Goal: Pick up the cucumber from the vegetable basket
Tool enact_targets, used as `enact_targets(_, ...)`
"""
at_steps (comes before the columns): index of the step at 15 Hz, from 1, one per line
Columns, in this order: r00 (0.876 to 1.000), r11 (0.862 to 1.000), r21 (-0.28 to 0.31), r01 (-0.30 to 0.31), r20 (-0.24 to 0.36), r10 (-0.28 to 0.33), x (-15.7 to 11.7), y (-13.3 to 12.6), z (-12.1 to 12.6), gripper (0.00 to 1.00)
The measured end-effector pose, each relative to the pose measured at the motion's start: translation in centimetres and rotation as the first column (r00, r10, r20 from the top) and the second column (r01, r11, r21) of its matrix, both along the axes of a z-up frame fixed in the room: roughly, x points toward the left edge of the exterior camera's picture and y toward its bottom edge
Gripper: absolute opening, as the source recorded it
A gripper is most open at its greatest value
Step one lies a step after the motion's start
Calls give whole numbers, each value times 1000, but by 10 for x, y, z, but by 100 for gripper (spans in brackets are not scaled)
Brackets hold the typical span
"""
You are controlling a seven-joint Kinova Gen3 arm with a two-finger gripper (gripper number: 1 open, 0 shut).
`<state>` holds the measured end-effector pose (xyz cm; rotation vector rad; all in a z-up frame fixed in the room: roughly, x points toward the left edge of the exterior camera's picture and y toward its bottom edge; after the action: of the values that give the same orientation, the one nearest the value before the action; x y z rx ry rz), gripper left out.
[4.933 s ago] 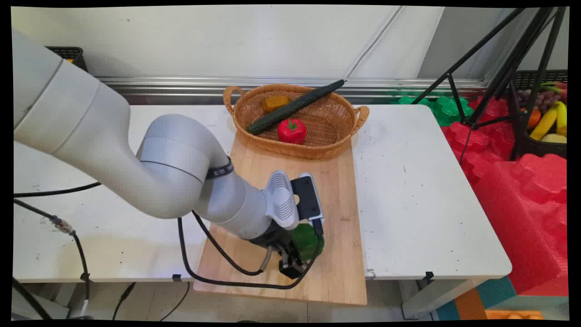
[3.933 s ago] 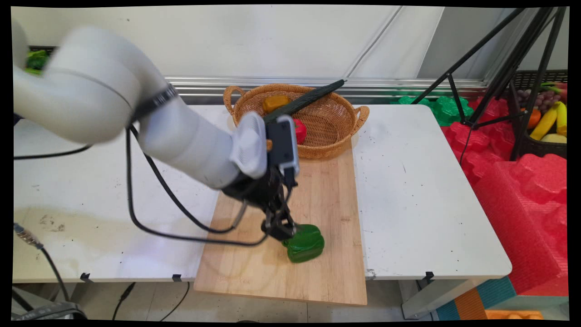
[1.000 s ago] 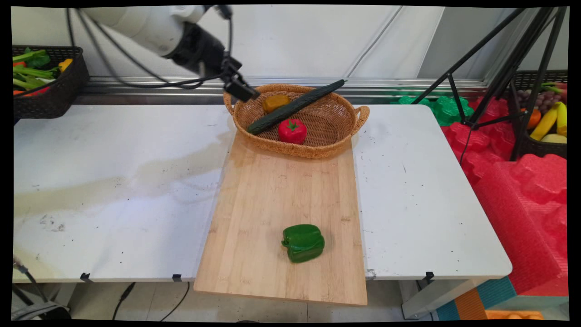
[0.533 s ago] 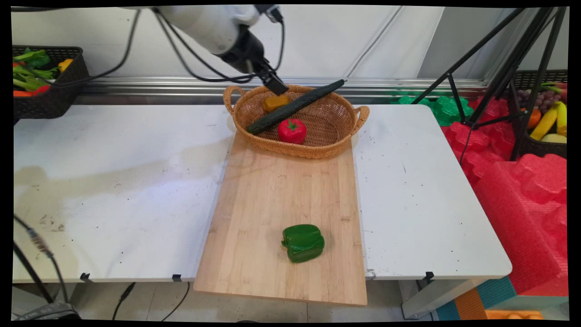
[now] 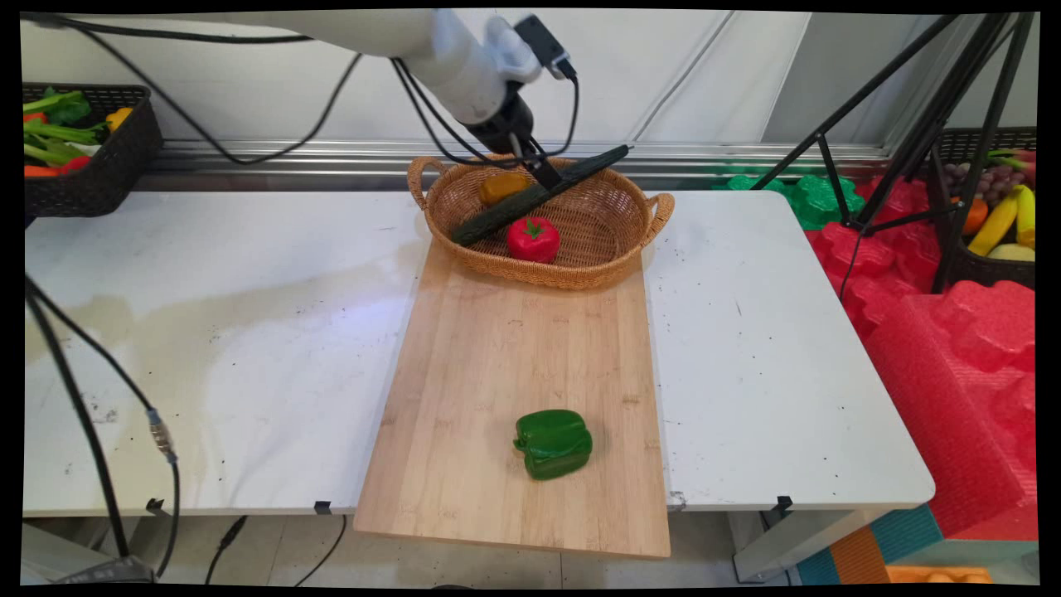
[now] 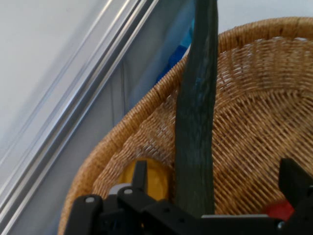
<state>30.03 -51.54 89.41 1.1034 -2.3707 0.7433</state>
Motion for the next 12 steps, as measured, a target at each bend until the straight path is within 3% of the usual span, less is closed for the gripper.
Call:
enact_targets(6, 999, 998, 56, 18, 27, -20, -16, -44, -45, 100)
enact_targets(11, 999, 998, 64, 12, 33, -14, -21, -66, -65, 100)
enact_targets(12, 999, 998, 63, 10, 33, -12, -22, -69, -68, 0)
